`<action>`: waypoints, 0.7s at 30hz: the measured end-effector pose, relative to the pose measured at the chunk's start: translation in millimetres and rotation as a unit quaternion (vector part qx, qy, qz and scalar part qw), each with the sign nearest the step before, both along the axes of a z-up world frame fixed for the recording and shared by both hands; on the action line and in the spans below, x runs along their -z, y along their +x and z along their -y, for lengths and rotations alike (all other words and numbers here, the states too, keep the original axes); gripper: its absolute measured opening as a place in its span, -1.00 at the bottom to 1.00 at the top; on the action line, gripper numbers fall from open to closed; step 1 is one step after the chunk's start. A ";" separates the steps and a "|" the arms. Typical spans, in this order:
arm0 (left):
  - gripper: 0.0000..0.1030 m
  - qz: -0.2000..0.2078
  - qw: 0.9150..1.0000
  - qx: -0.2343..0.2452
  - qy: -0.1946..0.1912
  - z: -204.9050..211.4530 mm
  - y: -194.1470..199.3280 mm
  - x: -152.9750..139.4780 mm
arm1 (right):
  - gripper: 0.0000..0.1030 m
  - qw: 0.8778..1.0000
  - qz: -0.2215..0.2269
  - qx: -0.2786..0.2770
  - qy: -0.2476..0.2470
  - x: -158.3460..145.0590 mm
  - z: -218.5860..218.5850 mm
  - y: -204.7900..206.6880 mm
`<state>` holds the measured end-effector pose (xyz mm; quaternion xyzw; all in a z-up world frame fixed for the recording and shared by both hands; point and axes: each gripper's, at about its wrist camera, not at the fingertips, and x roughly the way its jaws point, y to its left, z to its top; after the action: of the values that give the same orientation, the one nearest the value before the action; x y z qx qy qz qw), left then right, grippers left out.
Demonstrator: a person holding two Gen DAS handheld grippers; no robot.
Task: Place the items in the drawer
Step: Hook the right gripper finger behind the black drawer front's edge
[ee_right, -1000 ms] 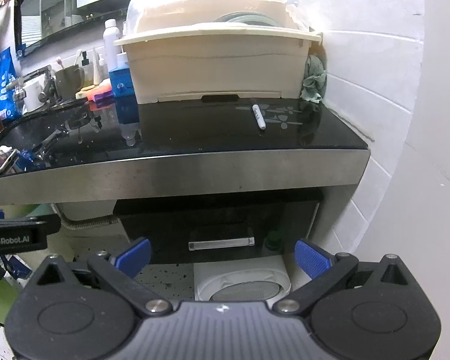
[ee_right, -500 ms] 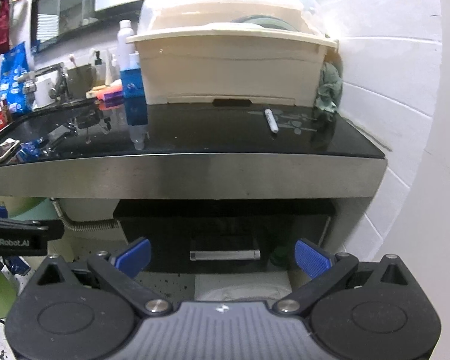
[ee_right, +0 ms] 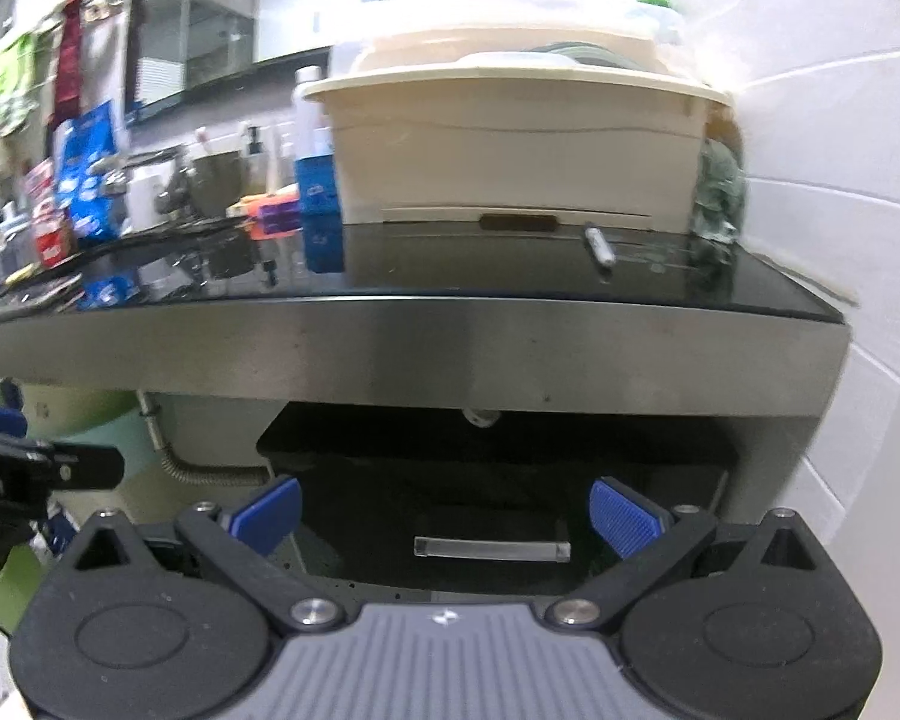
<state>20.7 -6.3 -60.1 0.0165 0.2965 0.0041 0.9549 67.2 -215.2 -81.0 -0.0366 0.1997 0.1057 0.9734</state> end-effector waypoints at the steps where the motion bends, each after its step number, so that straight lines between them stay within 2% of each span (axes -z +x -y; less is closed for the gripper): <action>1: 0.96 0.003 1.000 0.000 -0.001 0.2 -1.4 1.3 | 1.00 1.000 -0.004 -0.004 -0.004 1.8 -0.2 3.5; 4: 0.96 0.011 1.000 -0.003 0.002 0.8 -6.0 5.4 | 1.00 1.000 -0.025 -0.007 -0.015 8.6 0.6 14.4; 8: 0.96 0.014 1.000 -0.006 0.002 0.2 -10.7 10.0 | 1.00 0.998 -0.026 -0.045 -0.025 21.7 -1.1 24.2; 12: 0.97 0.019 1.000 -0.008 -0.004 -1.1 -15.0 12.3 | 1.00 0.992 -0.031 -0.071 -0.102 39.2 -16.7 38.8; 16: 0.97 0.019 1.000 -0.011 -0.012 -3.7 -17.0 14.7 | 1.00 0.979 -0.036 -0.116 -0.165 57.5 -30.7 52.6; 21: 0.97 0.015 1.000 -0.016 -0.009 -4.1 -18.1 20.2 | 1.00 0.954 -0.032 -0.179 -0.240 81.2 -42.6 67.2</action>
<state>2.7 -2.2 -80.3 0.0033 0.2824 0.0166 0.9591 134.4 -172.6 -162.2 -0.3010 0.2409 0.2279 0.8941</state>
